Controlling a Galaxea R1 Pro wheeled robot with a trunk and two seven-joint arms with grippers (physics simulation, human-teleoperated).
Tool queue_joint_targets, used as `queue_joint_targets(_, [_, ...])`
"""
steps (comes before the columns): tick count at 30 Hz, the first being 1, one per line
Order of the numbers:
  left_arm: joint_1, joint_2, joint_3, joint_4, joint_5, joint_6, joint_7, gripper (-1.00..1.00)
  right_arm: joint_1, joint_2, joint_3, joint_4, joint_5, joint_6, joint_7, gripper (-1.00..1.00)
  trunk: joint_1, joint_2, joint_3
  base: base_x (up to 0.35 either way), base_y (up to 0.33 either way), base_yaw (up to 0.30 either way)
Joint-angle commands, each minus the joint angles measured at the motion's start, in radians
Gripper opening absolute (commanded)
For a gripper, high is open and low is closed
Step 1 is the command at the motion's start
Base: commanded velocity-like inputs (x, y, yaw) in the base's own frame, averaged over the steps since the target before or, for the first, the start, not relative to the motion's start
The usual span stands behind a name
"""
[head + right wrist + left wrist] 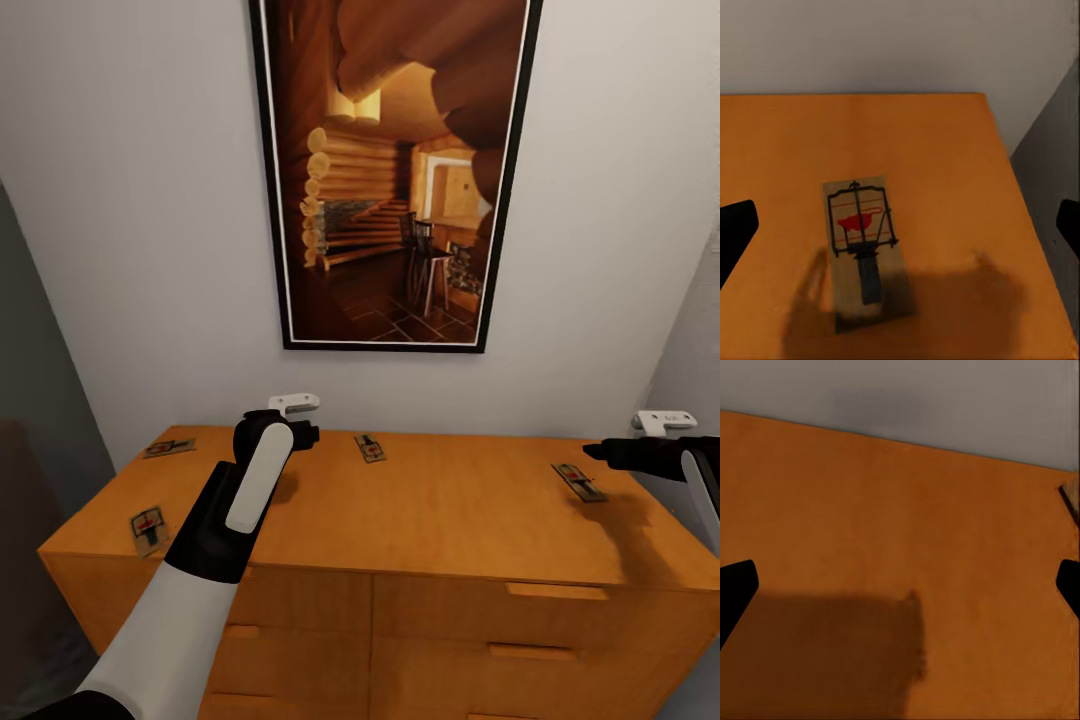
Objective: Take the four mousetraps from the cabinet in the bathroom and place them on the bathroom floor. Make sure all four end up on the same floor surface, and ensure that at least two of them are either under or directly next to the same bathroom sink.
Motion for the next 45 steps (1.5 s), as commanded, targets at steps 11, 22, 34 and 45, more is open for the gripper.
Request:
queue_joint_targets(11, [-0.001, 0.000, -0.001, -0.001, 0.009, 0.003, 0.010, 1.00, -0.001, 0.000, -0.002, 0.000, -0.004, 0.004, 0.000, 1.00, 0.000, -0.001, -0.001, 0.000, -0.127, 0.000])
queue_joint_targets(22, [-0.001, 0.000, -0.001, -0.001, 0.009, 0.003, 0.010, 1.00, -0.001, 0.004, -0.002, 0.000, -0.009, 0.004, 0.004, 1.00, 0.000, -0.001, -0.001, 0.000, -0.013, 0.000])
queue_joint_targets(34, [-0.001, 0.000, -0.001, -0.001, 0.009, 0.003, 0.010, 1.00, -0.001, 0.077, 0.005, -0.001, -0.010, 0.004, 0.004, 1.00, 0.000, -0.001, -0.001, 0.000, -0.001, 0.000])
queue_joint_targets(45, [-0.001, 0.000, 0.000, -0.001, 0.009, 0.003, 0.010, 1.00, -0.001, 0.160, 0.045, 0.007, -0.002, 0.004, -0.013, 1.00, 0.000, -0.001, -0.001, 0.000, 0.000, 0.000])
